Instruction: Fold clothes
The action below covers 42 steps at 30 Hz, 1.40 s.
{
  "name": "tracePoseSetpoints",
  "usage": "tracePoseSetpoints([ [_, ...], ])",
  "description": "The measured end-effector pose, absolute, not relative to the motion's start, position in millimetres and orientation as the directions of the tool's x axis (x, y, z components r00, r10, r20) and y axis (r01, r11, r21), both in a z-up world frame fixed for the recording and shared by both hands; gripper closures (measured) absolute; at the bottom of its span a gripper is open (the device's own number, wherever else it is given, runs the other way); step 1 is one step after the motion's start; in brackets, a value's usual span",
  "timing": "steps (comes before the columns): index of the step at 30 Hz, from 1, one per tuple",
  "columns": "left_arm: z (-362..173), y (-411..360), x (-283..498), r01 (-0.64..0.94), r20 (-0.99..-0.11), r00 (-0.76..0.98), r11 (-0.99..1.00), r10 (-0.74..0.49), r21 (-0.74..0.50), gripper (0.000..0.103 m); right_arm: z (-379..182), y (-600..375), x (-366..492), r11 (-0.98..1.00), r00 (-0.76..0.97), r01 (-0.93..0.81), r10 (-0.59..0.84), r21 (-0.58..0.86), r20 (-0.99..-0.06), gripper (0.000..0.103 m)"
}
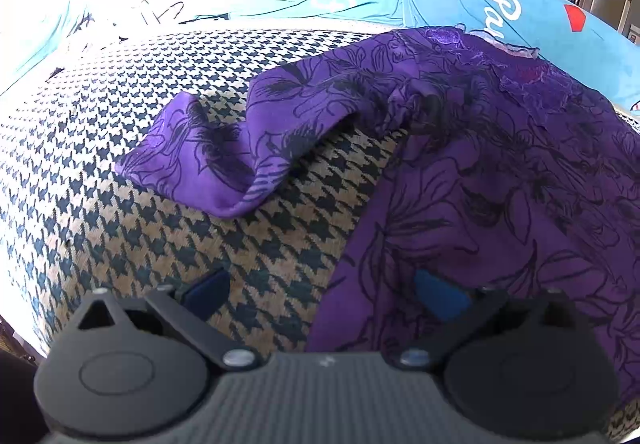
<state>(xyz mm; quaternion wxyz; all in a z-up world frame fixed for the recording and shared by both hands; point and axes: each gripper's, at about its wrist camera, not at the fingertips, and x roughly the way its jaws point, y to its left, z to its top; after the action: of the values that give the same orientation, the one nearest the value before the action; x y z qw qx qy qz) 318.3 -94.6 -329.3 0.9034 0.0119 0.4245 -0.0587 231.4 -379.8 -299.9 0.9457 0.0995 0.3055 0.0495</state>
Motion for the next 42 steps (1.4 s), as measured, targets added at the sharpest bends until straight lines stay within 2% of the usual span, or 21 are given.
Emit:
tracePoseSetpoints([
  [9,-331,-88,324,0.063,-0.766,0.64,0.998,-0.061,-0.026,0.0,-296,-318,234,0.919,0.771,-0.29,0.389,0.266,-0.503,0.079],
  [24,-323,-78,323,0.023,-0.744,0.667,0.999,-0.039,-0.032,0.0,-325,-213,235,0.799,0.574,-0.553,0.57,0.236,-0.587,0.077],
  [27,-315,-68,330,0.012,-0.737,0.675,0.999,-0.039,-0.043,0.0,-329,-191,231,0.77,0.548,-0.609,0.581,0.189,-0.602,0.063],
  [38,-303,-50,319,0.004,-0.708,0.702,0.995,-0.076,-0.103,0.0,-344,-144,221,0.769,0.635,-0.635,0.461,-0.079,-0.62,0.062],
  [40,-300,-47,316,0.002,-0.703,0.707,0.994,-0.078,-0.108,0.0,-346,-140,222,0.774,0.655,-0.623,0.437,-0.114,-0.616,0.063],
  [41,-299,-46,316,0.0,-0.7,0.71,0.994,-0.079,-0.113,0.0,-346,-139,222,0.777,0.663,-0.617,0.427,-0.126,-0.615,0.066],
  [42,-297,-44,316,-0.003,-0.697,0.713,0.993,-0.08,-0.117,0.0,-346,-137,224,0.779,0.665,-0.615,0.428,-0.124,-0.612,0.08],
])
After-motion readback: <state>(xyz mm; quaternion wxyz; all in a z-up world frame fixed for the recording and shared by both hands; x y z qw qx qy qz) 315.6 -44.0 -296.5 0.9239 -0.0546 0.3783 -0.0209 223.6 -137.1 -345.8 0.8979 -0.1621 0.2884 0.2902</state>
